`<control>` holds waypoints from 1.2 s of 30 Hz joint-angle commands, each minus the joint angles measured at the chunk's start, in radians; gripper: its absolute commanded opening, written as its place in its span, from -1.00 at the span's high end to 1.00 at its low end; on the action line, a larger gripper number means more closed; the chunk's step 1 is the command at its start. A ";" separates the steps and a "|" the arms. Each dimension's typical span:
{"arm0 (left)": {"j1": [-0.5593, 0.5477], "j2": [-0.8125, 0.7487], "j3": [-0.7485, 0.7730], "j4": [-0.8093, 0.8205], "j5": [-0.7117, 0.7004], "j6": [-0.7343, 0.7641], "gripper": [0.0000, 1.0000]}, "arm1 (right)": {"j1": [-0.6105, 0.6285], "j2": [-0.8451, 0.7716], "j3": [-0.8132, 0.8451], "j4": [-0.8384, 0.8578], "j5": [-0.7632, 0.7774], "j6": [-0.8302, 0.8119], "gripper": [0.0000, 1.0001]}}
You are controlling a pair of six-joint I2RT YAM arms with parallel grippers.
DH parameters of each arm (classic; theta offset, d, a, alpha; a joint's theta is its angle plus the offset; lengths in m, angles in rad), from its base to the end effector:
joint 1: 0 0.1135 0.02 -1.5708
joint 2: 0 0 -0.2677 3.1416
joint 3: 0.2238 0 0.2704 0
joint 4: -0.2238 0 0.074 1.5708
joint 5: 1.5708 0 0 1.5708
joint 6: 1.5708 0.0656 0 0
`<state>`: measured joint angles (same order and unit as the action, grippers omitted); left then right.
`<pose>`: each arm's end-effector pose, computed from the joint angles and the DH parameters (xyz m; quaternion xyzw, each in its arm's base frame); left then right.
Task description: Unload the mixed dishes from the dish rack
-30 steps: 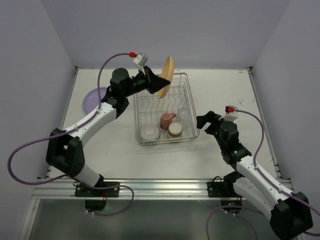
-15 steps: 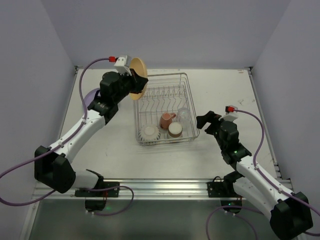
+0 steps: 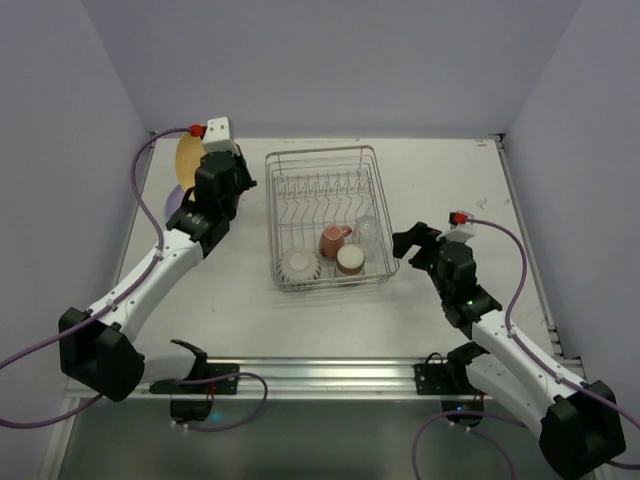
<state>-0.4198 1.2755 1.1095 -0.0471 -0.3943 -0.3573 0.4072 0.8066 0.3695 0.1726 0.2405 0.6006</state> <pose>0.3240 -0.1170 0.3568 -0.0991 0.7667 -0.0922 0.6276 0.2192 0.0775 0.2135 0.1487 0.7777 0.2079 0.5743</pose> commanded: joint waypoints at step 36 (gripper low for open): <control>0.092 0.357 0.079 0.090 -0.325 0.055 1.00 | -0.002 0.049 0.025 0.070 -0.056 -0.036 -0.86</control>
<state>-0.3477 1.6169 1.1374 -0.0341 -0.6834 -0.3031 0.4072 0.8520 0.3698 0.1955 0.1902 0.5892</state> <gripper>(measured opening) 0.057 0.929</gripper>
